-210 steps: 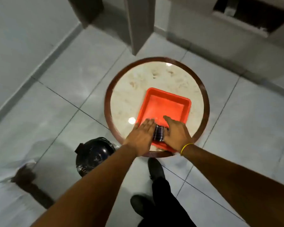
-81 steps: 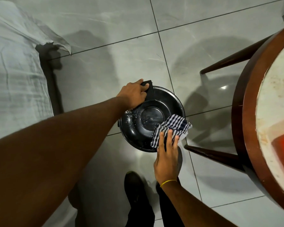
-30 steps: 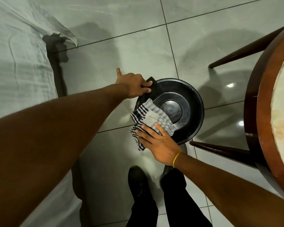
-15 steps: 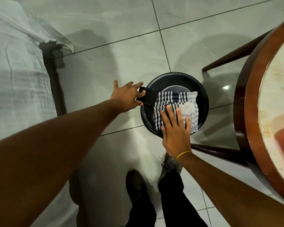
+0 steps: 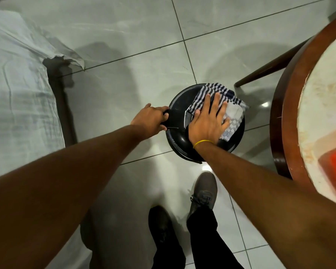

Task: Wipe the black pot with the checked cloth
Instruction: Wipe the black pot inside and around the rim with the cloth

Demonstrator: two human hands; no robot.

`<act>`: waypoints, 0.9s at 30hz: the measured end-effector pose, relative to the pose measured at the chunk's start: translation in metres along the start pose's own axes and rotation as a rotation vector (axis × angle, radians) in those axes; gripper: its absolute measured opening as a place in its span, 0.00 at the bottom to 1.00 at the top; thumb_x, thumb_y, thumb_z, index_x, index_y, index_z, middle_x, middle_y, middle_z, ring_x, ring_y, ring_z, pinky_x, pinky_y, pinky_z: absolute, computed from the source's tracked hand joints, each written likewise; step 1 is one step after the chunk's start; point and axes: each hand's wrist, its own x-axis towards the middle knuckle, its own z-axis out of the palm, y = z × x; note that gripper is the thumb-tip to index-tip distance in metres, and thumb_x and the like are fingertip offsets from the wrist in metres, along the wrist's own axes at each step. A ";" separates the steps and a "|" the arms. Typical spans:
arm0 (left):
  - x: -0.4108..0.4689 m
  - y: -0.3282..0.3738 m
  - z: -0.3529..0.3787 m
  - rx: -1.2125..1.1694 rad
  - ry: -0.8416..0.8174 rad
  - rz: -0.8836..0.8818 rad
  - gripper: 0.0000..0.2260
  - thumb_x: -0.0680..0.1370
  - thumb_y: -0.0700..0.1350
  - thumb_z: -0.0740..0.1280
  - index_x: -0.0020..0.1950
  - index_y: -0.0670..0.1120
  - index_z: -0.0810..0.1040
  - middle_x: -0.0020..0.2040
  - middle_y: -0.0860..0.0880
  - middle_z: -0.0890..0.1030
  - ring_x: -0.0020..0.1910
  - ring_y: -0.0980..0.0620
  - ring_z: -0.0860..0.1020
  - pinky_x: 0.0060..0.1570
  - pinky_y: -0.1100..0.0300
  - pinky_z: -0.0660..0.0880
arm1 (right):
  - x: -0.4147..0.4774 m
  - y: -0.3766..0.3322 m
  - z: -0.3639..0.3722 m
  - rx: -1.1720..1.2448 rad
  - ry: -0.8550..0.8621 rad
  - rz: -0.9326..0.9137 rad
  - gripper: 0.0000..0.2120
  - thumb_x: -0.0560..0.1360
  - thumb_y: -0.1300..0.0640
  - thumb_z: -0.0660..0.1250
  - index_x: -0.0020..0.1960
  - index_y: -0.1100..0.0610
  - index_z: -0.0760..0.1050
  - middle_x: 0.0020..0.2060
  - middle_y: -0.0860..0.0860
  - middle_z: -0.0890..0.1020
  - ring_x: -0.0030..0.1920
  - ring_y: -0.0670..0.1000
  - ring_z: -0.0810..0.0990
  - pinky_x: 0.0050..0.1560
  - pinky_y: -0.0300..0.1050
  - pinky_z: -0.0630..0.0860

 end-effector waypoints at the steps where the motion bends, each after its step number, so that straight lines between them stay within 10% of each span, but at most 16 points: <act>1: -0.001 0.000 0.002 0.005 0.021 0.001 0.19 0.80 0.54 0.68 0.64 0.42 0.77 0.73 0.48 0.73 0.55 0.41 0.79 0.66 0.49 0.68 | 0.011 -0.004 -0.002 0.002 -0.002 -0.007 0.29 0.86 0.48 0.55 0.85 0.48 0.55 0.87 0.51 0.52 0.86 0.61 0.50 0.79 0.72 0.56; 7: -0.002 0.002 0.004 -0.070 0.065 -0.053 0.19 0.78 0.52 0.72 0.65 0.43 0.76 0.67 0.48 0.77 0.52 0.38 0.76 0.46 0.55 0.68 | 0.071 -0.016 -0.018 -0.106 -0.086 -0.354 0.23 0.84 0.48 0.56 0.77 0.50 0.69 0.80 0.52 0.69 0.80 0.62 0.64 0.76 0.67 0.63; 16: 0.000 0.002 0.002 -0.038 0.019 -0.046 0.22 0.79 0.54 0.70 0.67 0.43 0.76 0.72 0.46 0.73 0.58 0.39 0.77 0.54 0.48 0.78 | 0.084 -0.012 -0.018 -0.300 -0.239 -0.963 0.23 0.85 0.44 0.53 0.78 0.45 0.68 0.80 0.46 0.69 0.81 0.56 0.65 0.78 0.65 0.61; 27: 0.008 0.001 0.003 -0.330 0.025 -0.213 0.20 0.76 0.51 0.75 0.64 0.45 0.77 0.57 0.46 0.83 0.53 0.42 0.80 0.48 0.54 0.75 | 0.067 0.051 -0.020 0.210 0.087 0.228 0.26 0.83 0.43 0.54 0.79 0.51 0.67 0.77 0.57 0.71 0.75 0.64 0.70 0.74 0.67 0.65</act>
